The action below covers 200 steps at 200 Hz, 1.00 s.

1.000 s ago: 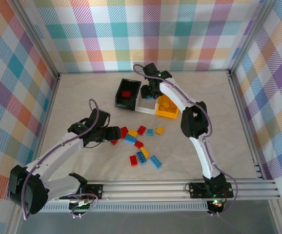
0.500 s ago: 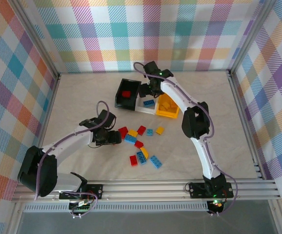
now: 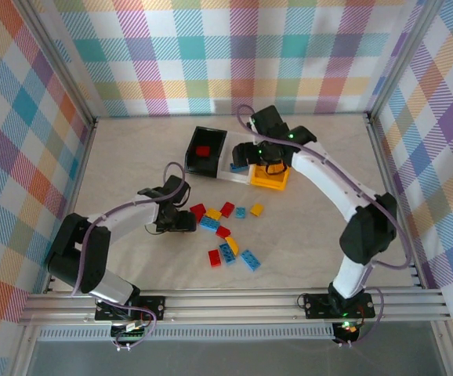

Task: Sort the legos into containers by color

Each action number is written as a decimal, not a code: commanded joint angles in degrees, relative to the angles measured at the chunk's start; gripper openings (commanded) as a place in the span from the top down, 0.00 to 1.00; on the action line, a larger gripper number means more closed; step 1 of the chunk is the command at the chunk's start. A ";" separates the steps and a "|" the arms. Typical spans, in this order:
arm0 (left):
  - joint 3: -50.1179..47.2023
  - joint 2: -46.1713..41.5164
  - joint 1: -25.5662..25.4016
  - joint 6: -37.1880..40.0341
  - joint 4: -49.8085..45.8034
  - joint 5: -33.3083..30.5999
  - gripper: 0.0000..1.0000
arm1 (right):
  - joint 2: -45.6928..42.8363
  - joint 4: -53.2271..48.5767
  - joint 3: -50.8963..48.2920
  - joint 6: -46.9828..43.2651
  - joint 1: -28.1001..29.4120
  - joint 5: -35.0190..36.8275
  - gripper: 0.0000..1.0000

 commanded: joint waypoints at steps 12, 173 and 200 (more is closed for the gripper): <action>1.93 2.52 0.93 1.63 2.26 0.68 0.28 | -5.88 2.26 -7.44 3.30 0.76 -1.49 0.20; 3.34 2.83 0.93 0.09 0.57 0.60 0.59 | -11.93 4.78 -16.75 5.46 1.20 -2.37 0.25; 7.02 1.25 1.06 -0.13 -2.63 -0.05 0.59 | -13.20 4.76 -17.92 5.46 1.29 -2.74 0.25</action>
